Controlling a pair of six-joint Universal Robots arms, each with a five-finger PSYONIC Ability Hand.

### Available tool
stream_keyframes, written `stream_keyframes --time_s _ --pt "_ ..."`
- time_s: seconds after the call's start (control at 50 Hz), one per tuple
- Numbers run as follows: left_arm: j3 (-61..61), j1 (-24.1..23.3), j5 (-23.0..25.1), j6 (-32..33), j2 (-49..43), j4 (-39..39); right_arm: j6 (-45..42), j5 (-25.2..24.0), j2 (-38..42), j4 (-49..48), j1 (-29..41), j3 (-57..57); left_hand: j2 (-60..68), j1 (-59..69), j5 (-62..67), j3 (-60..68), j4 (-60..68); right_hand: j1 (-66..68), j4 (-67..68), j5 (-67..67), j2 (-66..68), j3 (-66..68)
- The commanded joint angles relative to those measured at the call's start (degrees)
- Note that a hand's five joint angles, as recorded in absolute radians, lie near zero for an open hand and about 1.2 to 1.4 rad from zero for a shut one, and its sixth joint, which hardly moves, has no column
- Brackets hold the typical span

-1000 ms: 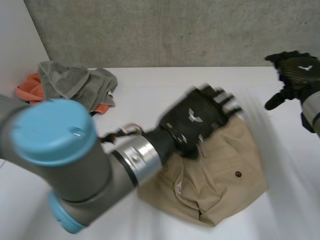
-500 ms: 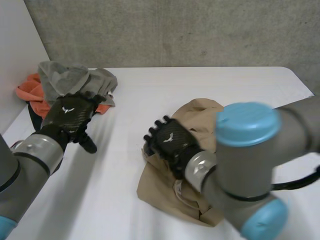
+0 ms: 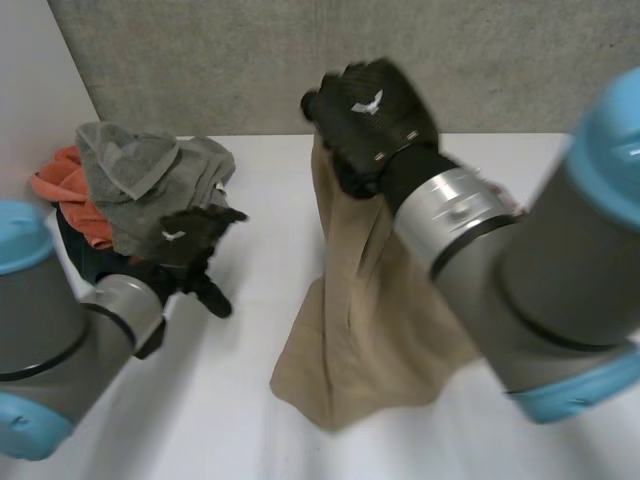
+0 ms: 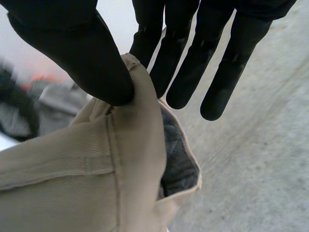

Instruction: Fold the laundry.

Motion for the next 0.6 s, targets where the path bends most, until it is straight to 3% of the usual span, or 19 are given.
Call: stream_keyframes --time_s 0.02,0.22,0.3,0.32,0.34,0.46,0.6 --pt "6.5 -7.8 -0.2 -5.1 -9.4 -4.8 2.9 -2.7 -8.4 2.1 -3.8 5.4 -1.9 -1.7 -2.9 -2.7 -2.0 16.4 11.7 13.7 12.6 12.2" --pt "14.3 -17.0 1.0 -14.3 -18.7 -10.9 6.9 -5.1 -12.4 -2.1 -10.6 9.2 0.2 0.3 -0.8 -0.7 0.0 16.4 11.7 13.7 12.6 12.2" --pt "16.9 -17.9 2.4 -18.0 -18.9 -14.3 9.1 -6.1 -11.5 -3.2 -14.1 9.3 39.0 39.1 37.9 38.1 38.8 16.4 11.7 13.7 12.6 12.2" --pt "18.1 -17.7 2.7 -19.0 -18.5 -14.9 9.6 -6.3 -10.7 -3.4 -14.9 8.9 61.7 61.9 60.7 60.9 61.6 16.4 11.7 13.7 12.6 12.2" --pt "18.8 -17.3 2.8 -19.4 -18.1 -15.0 9.8 -6.4 -10.0 -3.5 -15.3 8.7 68.1 68.3 67.1 67.2 68.0 16.4 11.7 13.7 12.6 12.2" --pt "24.9 -12.3 0.4 -19.3 -15.1 -14.1 10.1 -5.7 -6.4 -7.6 -16.5 6.0 68.1 68.3 67.1 67.3 68.0 16.4 11.7 13.7 12.6 12.2" --pt "35.2 -7.0 -8.0 -12.0 -9.5 -8.7 15.2 -2.6 -3.2 -21.8 -19.0 2.2 68.1 68.3 67.1 67.3 68.0 16.4 11.7 13.7 12.6 12.2"
